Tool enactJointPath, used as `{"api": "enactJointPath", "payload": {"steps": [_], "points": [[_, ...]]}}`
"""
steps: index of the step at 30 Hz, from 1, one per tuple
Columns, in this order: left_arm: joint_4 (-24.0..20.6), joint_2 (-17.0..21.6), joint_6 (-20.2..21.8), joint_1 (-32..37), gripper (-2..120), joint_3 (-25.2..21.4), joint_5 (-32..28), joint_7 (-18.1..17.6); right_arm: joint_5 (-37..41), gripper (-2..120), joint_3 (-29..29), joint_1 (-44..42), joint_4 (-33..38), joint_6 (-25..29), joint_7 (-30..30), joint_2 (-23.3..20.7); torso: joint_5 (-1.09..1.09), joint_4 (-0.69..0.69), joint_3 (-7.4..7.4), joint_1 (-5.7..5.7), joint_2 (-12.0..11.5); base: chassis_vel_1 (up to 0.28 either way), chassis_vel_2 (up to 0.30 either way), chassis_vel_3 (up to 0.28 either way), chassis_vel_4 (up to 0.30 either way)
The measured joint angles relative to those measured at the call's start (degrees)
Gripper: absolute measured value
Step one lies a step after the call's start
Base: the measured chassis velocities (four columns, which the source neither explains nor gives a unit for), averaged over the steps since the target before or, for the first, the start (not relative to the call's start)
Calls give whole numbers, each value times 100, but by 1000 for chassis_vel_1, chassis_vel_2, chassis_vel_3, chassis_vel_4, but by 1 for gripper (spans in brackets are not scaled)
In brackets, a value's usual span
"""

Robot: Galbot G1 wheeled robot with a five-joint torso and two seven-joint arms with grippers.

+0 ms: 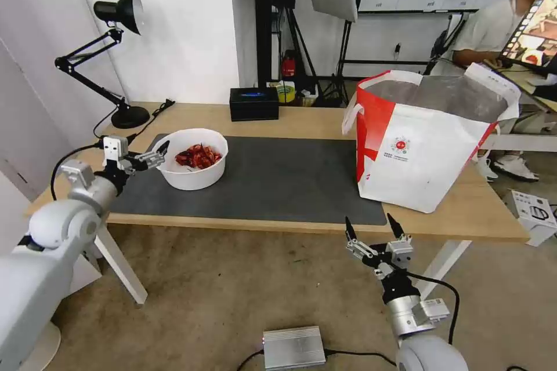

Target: Pick up the trash from the table and place it into the takeout bag.

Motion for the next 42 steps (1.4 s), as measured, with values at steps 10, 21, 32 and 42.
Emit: {"api": "enactJointPath", "payload": {"steps": [10,21,32,42], "points": [[257,30,600,-441,100,350,-20,136,0,100,0,0,0,1,0,0,0,0,0,0,0,0,0,0,0],[410,211,953,-709,100,564,56,303,0,100,0,0,0,1,0,0,0,1,0,0,1,0,0,0,0],[651,514,1512,-1399,100,1287,-688,209,1,100,0,0,0,1,0,0,0,0,-1,0,0,0,0,0,0],[1112,355,1606,-1989,100,1835,-810,-10,1,100,0,0,0,1,0,0,0,-1,0,0,0,0,0,0,0]]}}
